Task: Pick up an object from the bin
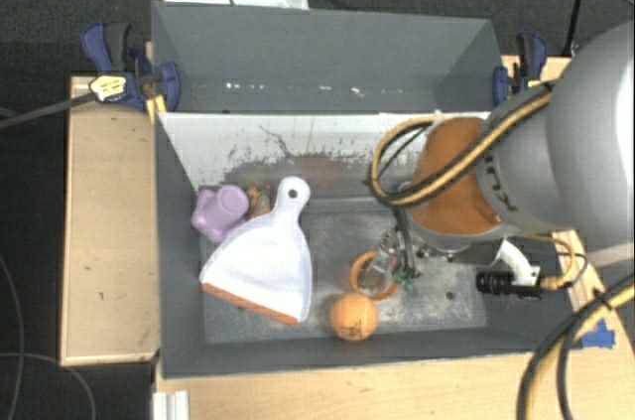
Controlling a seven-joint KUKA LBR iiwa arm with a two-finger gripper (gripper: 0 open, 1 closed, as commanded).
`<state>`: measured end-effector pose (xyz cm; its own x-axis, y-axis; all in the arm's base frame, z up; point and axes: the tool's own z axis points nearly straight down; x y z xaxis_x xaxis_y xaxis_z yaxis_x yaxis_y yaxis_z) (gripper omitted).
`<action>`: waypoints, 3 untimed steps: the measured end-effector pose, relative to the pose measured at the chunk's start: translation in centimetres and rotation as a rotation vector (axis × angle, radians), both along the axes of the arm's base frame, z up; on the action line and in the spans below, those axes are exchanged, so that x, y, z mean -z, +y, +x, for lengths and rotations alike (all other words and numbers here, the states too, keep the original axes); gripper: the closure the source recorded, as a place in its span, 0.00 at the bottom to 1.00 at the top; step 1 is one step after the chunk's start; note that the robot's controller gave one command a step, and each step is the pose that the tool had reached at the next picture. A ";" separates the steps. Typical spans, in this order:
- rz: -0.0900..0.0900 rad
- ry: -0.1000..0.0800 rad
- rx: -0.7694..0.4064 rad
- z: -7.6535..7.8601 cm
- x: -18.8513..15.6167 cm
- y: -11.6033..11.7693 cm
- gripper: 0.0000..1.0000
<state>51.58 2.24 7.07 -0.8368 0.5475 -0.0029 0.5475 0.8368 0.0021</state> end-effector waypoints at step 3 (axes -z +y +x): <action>0.000 0.001 -0.002 0.0 -0.8 0.0 1.00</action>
Offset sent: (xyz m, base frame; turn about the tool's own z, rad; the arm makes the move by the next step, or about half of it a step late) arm 0.0000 0.0000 0.0221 0.0000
